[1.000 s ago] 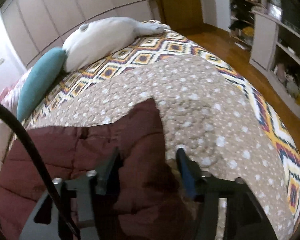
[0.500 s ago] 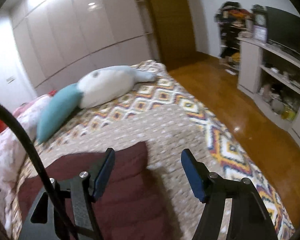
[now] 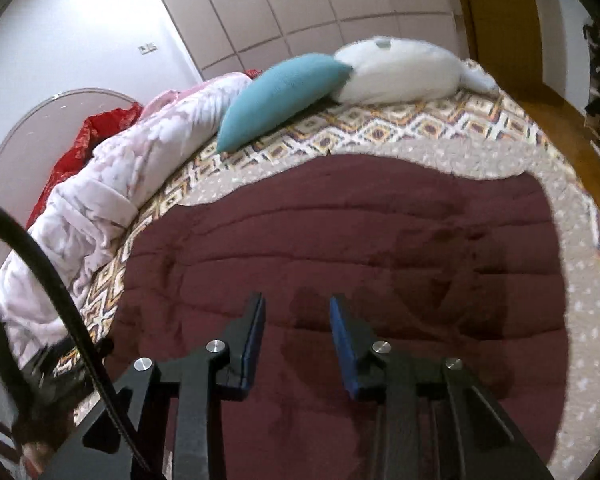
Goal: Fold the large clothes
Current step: 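Withdraw both tools from the folded coat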
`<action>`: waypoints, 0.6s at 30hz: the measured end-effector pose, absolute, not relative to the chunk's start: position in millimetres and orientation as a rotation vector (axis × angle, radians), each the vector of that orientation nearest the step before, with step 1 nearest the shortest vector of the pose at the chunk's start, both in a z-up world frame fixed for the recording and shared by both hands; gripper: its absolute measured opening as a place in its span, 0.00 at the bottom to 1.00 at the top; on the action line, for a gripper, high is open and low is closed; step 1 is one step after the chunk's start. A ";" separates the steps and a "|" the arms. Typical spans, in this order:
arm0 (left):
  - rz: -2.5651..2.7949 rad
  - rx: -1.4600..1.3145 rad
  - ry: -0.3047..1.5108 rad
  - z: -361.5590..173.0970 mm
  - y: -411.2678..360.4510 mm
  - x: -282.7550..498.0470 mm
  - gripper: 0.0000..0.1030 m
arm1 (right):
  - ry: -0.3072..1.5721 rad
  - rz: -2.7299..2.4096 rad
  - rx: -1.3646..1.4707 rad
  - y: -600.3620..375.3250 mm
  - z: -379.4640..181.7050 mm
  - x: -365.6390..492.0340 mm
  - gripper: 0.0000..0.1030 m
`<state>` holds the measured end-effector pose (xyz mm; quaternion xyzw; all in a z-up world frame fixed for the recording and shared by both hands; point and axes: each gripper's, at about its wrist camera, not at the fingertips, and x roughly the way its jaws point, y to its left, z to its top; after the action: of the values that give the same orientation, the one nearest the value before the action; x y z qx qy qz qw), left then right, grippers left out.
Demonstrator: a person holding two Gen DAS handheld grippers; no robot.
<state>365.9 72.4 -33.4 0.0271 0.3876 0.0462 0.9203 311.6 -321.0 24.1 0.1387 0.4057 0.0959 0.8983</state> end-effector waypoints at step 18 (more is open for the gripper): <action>0.070 0.131 0.743 -25.3 49.2 353.0 0.70 | 0.812 -0.368 0.605 -546.5 -38.1 261.9 0.36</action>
<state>353.0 49.2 -25.3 0.0642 0.3627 0.0343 0.9291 261.9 -546.5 -38.1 0.2880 0.3867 -0.1755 0.8583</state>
